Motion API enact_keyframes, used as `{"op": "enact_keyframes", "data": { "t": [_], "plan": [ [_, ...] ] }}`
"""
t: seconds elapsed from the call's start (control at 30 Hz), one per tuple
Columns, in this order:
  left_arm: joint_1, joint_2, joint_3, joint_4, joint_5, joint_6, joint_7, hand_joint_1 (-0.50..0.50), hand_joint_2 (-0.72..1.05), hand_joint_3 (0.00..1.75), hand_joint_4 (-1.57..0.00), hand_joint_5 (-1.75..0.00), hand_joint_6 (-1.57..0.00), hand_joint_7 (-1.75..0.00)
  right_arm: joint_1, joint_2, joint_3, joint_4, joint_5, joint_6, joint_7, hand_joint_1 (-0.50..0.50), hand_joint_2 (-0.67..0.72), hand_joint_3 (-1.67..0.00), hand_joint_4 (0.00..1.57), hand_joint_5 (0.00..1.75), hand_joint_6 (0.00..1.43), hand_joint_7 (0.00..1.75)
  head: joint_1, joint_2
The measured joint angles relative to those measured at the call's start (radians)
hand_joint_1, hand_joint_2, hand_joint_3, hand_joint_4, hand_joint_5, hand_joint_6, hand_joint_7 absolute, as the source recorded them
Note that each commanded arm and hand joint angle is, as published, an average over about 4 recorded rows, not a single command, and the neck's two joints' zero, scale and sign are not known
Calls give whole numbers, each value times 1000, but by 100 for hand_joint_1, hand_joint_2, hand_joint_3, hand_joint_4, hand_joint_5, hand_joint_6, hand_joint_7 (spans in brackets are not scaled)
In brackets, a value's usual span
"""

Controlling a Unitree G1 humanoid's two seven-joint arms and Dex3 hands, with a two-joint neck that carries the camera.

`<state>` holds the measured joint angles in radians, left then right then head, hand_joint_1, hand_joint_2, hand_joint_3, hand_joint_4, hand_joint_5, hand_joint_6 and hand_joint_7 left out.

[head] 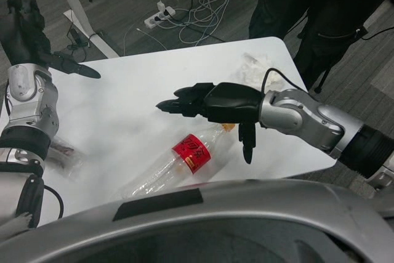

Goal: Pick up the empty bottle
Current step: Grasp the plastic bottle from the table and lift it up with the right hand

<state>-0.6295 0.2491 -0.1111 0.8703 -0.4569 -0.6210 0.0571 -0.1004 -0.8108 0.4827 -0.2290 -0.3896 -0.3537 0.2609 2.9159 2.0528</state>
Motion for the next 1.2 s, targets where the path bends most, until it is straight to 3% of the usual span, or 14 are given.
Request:
{"op": "enact_keyframes", "data": {
  "t": [0.17, 0.37, 0.57, 0.7, 0.93, 1.2],
  "plan": [
    [-20, 0, -19, 16, 0, 23, -8, -50, -72, 0, 0, 0, 0, 0, 7, -21, 55, 21, -3, -30, -5, -21, -19, -34, 0, 0, 0, 0, -12, -5],
    [-56, 9, -50, 66, -1, 48, -16, -50, -72, 0, 0, 0, 0, 0, -1, -15, 135, 51, -14, -60, -6, -19, -29, -46, 0, 0, 0, 0, -29, -6],
    [-92, 50, -126, 115, -53, 54, -17, -50, -72, 0, 0, 0, 0, 0, -10, 60, 122, 54, -89, -89, -13, -17, -37, -63, 0, 0, 0, 0, -67, 1],
    [-98, 65, -162, 116, -76, 54, -17, -50, -72, 0, 0, 0, 0, 0, -12, 90, 115, 59, -127, -97, -23, -17, -41, -69, 0, 0, 0, 0, -60, 14],
    [-100, 88, -211, 116, -108, 54, -17, -50, -72, 0, 0, 0, 0, 0, -18, 183, 113, 153, -182, -124, -41, -17, -48, -87, 0, 0, 0, 0, -58, 15],
    [-102, 121, -264, 116, -157, 56, -17, -50, -72, 2, 0, 0, 0, 0, -60, 212, 183, 212, -210, -114, -47, -17, -54, -91, 0, 0, 0, 0, -59, 14]
  ]
}}
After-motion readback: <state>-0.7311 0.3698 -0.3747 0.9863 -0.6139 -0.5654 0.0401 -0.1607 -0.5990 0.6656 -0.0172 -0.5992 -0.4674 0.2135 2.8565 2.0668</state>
